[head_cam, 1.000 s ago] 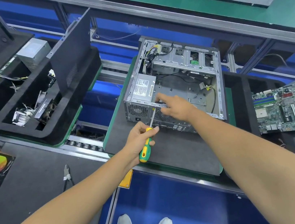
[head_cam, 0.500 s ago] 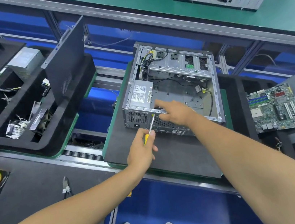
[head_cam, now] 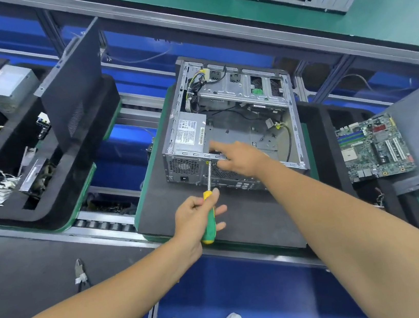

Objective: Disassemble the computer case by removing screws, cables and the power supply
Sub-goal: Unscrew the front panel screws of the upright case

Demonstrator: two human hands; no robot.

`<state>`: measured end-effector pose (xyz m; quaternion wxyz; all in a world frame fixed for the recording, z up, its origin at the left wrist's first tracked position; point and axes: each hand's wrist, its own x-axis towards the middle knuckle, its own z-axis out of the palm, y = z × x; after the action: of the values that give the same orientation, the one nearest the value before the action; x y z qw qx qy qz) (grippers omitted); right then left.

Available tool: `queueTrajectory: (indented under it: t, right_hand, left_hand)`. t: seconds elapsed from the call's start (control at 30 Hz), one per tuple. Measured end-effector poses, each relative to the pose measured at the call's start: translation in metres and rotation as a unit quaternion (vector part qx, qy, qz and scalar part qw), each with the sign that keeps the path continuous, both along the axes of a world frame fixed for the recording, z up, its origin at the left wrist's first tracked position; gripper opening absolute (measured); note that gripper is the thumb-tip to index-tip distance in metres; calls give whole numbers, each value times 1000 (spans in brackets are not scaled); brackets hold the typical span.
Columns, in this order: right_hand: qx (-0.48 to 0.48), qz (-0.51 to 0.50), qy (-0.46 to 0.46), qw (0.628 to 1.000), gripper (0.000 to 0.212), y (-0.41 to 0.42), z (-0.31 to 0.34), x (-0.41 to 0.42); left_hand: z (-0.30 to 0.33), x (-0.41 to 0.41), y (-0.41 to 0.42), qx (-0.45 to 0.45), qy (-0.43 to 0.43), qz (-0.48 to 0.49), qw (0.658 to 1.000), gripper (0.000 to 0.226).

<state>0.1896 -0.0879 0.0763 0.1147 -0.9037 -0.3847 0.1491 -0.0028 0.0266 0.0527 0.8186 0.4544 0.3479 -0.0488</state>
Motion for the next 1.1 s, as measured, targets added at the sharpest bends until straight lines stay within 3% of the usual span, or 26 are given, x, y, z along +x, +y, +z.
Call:
queueTrajectory:
  t: [0.23,0.43,0.53,0.73,1.1]
  right_hand:
    - [-1,0,-4,1000,32,1,3,-2]
    - [5,5,1,1000,34,1,5,-3]
    - [5,5,4,1000,33,1,6,-3]
    - [-2,5,9,1000,31,1,4,-3]
    - [2,0,-8,1000,39,0,2,-2]
  left_hand:
    - [12,1,-9,15,13,-66,998,50]
    - [20,6,-10,-61,37,-39,997,53]
    - [18,8,-10,2,62,-30,998,41]
    - [1,2,-8,73,33,15,997,43]
    - [5,-4,-11,28,-4,-30,999,49]
